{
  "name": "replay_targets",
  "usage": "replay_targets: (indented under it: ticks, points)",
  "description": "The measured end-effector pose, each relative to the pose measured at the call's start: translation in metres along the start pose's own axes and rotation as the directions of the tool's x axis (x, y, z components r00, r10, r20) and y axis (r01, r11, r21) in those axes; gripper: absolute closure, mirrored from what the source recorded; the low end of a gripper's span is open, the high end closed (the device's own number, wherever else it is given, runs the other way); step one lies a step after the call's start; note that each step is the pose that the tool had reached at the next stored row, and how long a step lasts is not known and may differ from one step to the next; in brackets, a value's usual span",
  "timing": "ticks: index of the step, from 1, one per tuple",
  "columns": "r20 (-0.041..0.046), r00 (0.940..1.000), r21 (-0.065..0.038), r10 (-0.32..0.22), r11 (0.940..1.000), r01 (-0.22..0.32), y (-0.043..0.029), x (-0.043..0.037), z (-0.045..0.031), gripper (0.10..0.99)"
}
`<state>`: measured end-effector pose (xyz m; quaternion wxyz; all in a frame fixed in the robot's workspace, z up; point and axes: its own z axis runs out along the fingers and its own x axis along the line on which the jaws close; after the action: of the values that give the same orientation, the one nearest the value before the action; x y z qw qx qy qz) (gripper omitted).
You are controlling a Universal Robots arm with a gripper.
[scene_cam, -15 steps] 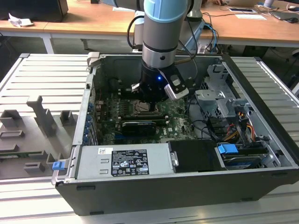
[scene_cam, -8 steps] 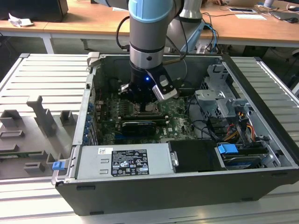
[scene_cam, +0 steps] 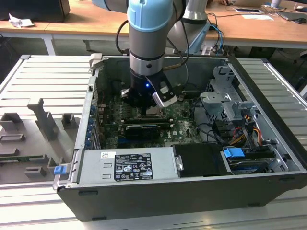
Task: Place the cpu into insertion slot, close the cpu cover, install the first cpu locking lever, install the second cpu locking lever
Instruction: 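Install the second cpu locking lever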
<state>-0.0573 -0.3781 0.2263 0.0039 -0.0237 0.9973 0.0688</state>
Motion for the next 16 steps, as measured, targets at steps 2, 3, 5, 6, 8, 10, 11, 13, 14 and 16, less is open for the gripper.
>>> replay_targets:
  ticks: [2, 3, 5, 6, 8, 10, 11, 13, 14, 16]
  points:
    - [0.0007, 1.0, -0.017, 0.0, 0.9999, 0.0, -0.0031, 0.0023, 0.0005, 0.98]
    - [0.0013, 1.0, -0.027, -0.001, 0.9996, 0.001, -0.0053, 0.0035, 0.0005, 0.98]
    - [0.002, 1.0, -0.043, -0.001, 0.9991, 0.001, -0.0086, 0.0062, 0.0002, 0.98]
    - [0.0022, 1.0, -0.048, -0.001, 0.9988, 0.001, -0.0096, 0.0072, 0.0001, 0.98]
    - [0.0027, 1.0, -0.061, -0.002, 0.9981, 0.002, -0.0117, 0.0094, 0.0, 0.98]
    - [0.0031, 1.0, -0.068, -0.002, 0.9977, 0.002, -0.0135, 0.0108, 0.0003, 0.98]
    - [0.0031, 1.0, -0.071, -0.002, 0.9975, 0.002, -0.0144, 0.0114, 0.0008, 0.98]
    - [0.0035, 1.0, -0.08, -0.003, 0.9968, 0.003, -0.0155, 0.0141, 0.0035, 0.98]
    - [0.0036, 1.0, -0.083, -0.003, 0.9965, 0.003, -0.0156, 0.0149, 0.0046, 0.98]
    - [0.0036, 1.0, -0.087, -0.005, 0.9962, 0.005, -0.0163, 0.0155, 0.0089, 0.98]
